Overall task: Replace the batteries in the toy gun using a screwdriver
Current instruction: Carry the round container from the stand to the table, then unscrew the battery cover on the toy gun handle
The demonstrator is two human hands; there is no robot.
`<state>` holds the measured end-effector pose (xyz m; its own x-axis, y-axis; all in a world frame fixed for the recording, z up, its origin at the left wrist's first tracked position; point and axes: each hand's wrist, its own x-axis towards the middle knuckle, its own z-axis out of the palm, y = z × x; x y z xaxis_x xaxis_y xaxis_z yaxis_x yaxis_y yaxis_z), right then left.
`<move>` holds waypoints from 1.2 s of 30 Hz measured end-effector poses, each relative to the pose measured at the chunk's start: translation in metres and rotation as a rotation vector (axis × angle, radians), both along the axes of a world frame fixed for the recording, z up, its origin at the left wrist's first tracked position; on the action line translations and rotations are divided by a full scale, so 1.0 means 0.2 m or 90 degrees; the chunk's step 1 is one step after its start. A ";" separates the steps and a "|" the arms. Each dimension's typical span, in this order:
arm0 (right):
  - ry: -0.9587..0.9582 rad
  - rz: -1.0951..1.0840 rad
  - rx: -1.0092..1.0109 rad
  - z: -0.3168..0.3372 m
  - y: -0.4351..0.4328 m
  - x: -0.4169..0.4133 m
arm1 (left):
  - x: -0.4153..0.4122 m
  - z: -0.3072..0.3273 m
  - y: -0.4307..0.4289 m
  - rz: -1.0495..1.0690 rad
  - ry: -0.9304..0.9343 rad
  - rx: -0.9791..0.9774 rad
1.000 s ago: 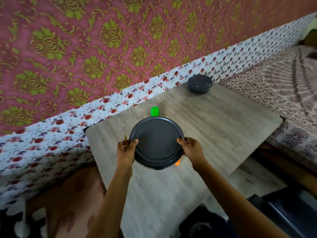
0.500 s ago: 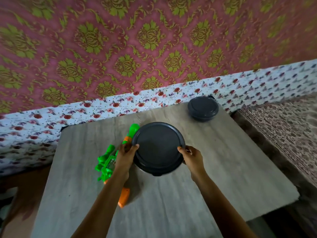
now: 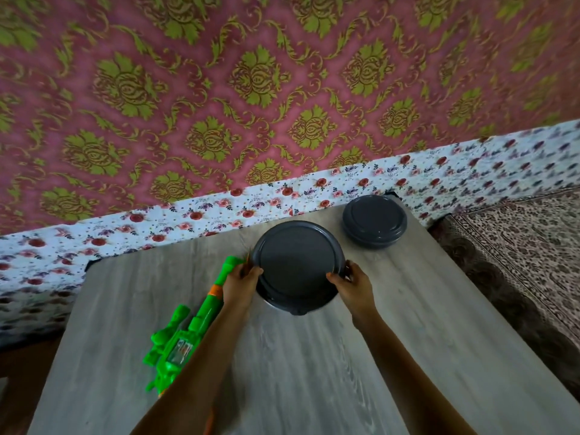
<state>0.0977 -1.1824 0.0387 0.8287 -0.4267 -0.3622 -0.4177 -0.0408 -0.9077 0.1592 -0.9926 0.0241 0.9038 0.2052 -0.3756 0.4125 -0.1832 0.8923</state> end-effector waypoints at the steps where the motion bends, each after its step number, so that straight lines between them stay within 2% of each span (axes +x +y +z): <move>1: -0.002 -0.004 0.002 -0.02 -0.01 0.04 | 0.06 -0.02 -0.01 -0.009 0.000 0.008; 5: -0.005 -0.018 -0.019 -0.13 -0.06 0.22 | 0.27 -0.12 -0.09 -0.009 0.001 0.042; 11: -0.073 -0.047 -0.041 -0.32 -0.16 0.42 | 0.50 -0.29 -0.17 -0.008 0.016 0.049; 14: -0.118 -0.059 -0.072 -0.40 -0.18 0.47 | 0.56 -0.34 -0.19 0.013 -0.004 0.018; 19: -0.152 -0.064 -0.088 -0.43 -0.18 0.49 | 0.56 -0.37 -0.20 0.012 -0.043 0.052; 22: -0.158 -0.073 -0.076 -0.47 -0.17 0.44 | 0.54 -0.37 -0.19 0.036 -0.068 0.119; 26: -0.129 -0.055 -0.073 -0.55 -0.13 0.25 | 0.41 -0.32 -0.14 0.046 -0.120 0.141; 31: -0.200 0.032 -0.196 -0.59 -0.07 0.04 | 0.15 -0.32 -0.08 -0.057 -0.142 0.092; 36: -0.268 0.082 -0.302 -0.55 0.02 -0.13 | -0.18 -0.33 0.02 -0.103 -0.254 0.067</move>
